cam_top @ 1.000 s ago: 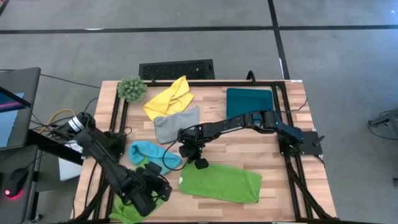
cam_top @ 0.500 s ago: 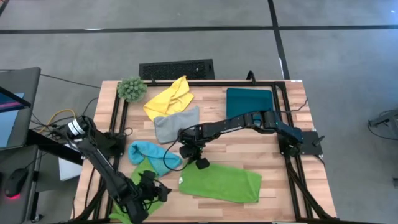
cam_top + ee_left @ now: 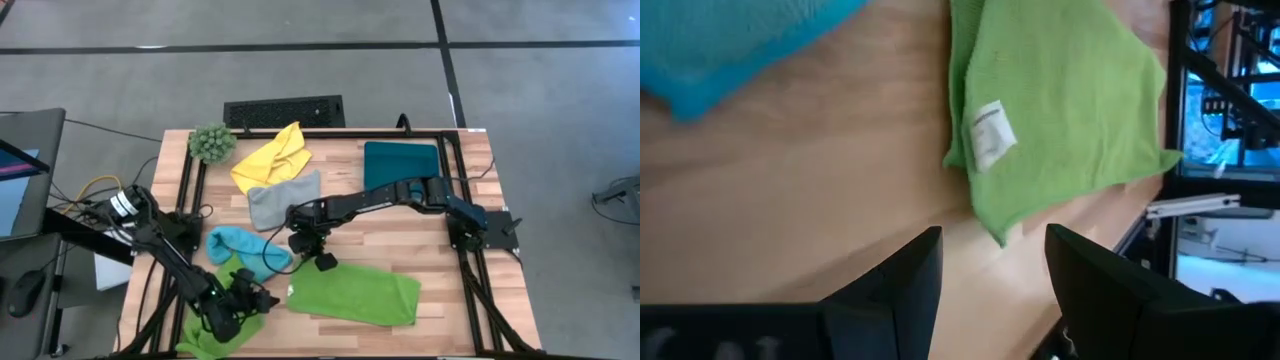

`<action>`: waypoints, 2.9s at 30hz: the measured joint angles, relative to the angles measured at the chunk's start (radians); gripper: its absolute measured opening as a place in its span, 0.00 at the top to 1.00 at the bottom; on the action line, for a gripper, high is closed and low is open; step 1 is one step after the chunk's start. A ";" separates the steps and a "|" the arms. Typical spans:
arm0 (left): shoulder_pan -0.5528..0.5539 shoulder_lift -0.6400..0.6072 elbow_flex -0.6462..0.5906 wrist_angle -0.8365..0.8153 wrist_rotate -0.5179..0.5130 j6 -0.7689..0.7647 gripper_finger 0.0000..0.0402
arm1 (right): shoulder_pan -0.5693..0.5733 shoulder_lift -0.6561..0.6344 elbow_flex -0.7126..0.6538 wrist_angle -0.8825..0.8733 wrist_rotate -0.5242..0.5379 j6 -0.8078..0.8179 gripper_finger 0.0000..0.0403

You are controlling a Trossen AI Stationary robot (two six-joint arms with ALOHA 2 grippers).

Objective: Fold microfiber towels
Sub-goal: Fold the right green microfiber cloth

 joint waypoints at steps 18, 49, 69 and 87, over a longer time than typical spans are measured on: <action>0.106 -0.001 -0.026 0.016 0.101 0.325 0.57 | 0.005 -0.039 0.000 0.017 0.002 -0.008 1.00; 0.225 0.095 -0.023 0.150 0.212 0.621 0.63 | 0.007 -0.037 -0.001 0.047 -0.025 -0.029 1.00; 0.226 0.098 0.033 0.139 0.329 0.600 1.00 | 0.009 -0.037 -0.001 0.048 -0.029 -0.037 1.00; 0.225 0.097 0.269 -0.273 0.389 0.561 1.00 | 0.009 -0.062 -0.002 0.027 -0.028 -0.048 1.00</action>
